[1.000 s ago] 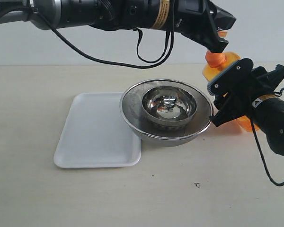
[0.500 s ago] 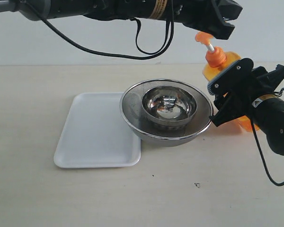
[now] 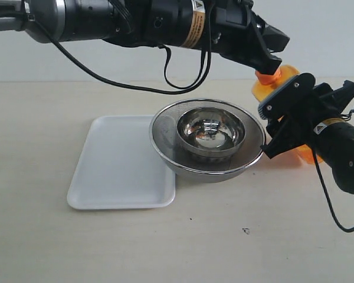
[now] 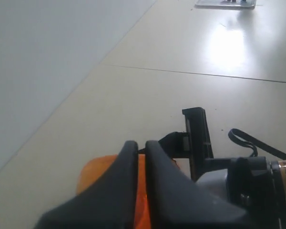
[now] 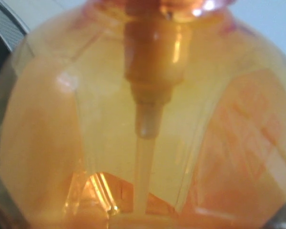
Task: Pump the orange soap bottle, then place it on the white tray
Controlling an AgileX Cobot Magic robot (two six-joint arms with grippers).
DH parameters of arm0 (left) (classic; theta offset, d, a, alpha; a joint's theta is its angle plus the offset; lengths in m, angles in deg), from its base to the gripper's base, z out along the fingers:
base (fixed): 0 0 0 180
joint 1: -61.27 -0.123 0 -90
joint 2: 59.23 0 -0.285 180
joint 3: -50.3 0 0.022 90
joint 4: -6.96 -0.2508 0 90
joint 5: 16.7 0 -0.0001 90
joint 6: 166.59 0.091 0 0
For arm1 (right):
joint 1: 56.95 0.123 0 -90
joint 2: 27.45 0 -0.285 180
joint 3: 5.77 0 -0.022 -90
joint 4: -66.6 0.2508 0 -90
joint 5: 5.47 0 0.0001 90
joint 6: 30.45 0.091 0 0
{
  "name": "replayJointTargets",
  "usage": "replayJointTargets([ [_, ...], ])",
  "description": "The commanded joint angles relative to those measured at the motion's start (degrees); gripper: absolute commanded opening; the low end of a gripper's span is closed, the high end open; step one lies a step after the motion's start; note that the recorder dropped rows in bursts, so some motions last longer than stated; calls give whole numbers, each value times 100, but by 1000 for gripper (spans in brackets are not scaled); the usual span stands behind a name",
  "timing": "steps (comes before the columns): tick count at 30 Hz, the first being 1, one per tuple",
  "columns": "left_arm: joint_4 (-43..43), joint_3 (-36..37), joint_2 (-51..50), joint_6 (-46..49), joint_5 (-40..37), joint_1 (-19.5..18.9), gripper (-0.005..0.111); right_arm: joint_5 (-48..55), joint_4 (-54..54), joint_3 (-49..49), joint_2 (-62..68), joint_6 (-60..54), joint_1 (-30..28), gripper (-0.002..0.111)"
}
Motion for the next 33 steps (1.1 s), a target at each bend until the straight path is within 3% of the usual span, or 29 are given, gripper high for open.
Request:
replayJointTargets([
  [1,2,279,98,-100,4,10,5,445,132,-55,30,96,3,1],
  [7,2,673,488,48,-393,10,5,423,132,-55,30,96,3,1],
  [16,2,679,895,151,-247,10,5,423,132,-55,30,112,3,1],
  [33,2,1086,921,83,-591,10,5,423,132,-55,30,112,3,1],
])
